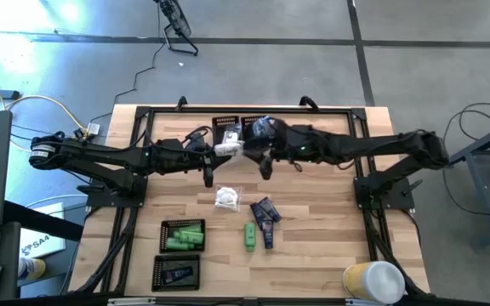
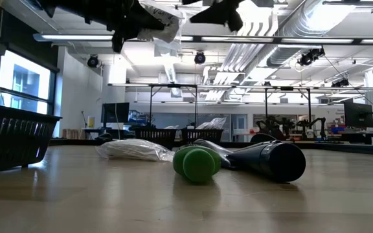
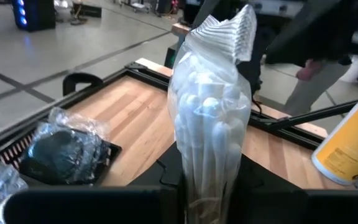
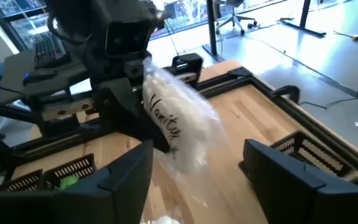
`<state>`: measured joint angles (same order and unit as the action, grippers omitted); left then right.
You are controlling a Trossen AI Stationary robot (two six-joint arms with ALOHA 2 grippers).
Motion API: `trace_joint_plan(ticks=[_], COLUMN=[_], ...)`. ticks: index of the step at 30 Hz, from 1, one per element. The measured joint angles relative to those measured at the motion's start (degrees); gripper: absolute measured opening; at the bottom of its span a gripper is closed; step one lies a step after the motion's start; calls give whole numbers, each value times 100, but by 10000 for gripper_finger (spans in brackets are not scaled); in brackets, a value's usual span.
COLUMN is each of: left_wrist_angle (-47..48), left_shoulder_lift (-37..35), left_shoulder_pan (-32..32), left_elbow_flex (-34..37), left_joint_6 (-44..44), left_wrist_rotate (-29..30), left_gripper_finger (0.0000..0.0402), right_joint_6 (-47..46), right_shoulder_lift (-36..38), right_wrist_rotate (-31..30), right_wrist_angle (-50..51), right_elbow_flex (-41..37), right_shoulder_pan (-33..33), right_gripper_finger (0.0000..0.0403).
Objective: Pick & Place Travel size toiletries
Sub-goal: Put the white cotton pack into the top middle basket
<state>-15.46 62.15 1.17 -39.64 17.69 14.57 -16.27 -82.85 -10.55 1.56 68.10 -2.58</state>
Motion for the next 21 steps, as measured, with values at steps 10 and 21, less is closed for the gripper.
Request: trace_joint_plan(ticks=[10,21], left_wrist_angle=[-98,548], left_shoulder_lift=[-2,404], left_shoulder_pan=[217,1844], left_elbow_flex=[0,-2], left_joint_6=[-596,-46], left_wrist_rotate=[957,171], left_gripper_finger=[54,54], right_joint_6=[-171,-365], right_shoulder_lift=[914,990], right_wrist_rotate=[4,-1], right_wrist_angle=[975,1150], right_elbow_flex=[2,9], right_shoulder_pan=[-12,145], right_gripper_finger=[251,250])
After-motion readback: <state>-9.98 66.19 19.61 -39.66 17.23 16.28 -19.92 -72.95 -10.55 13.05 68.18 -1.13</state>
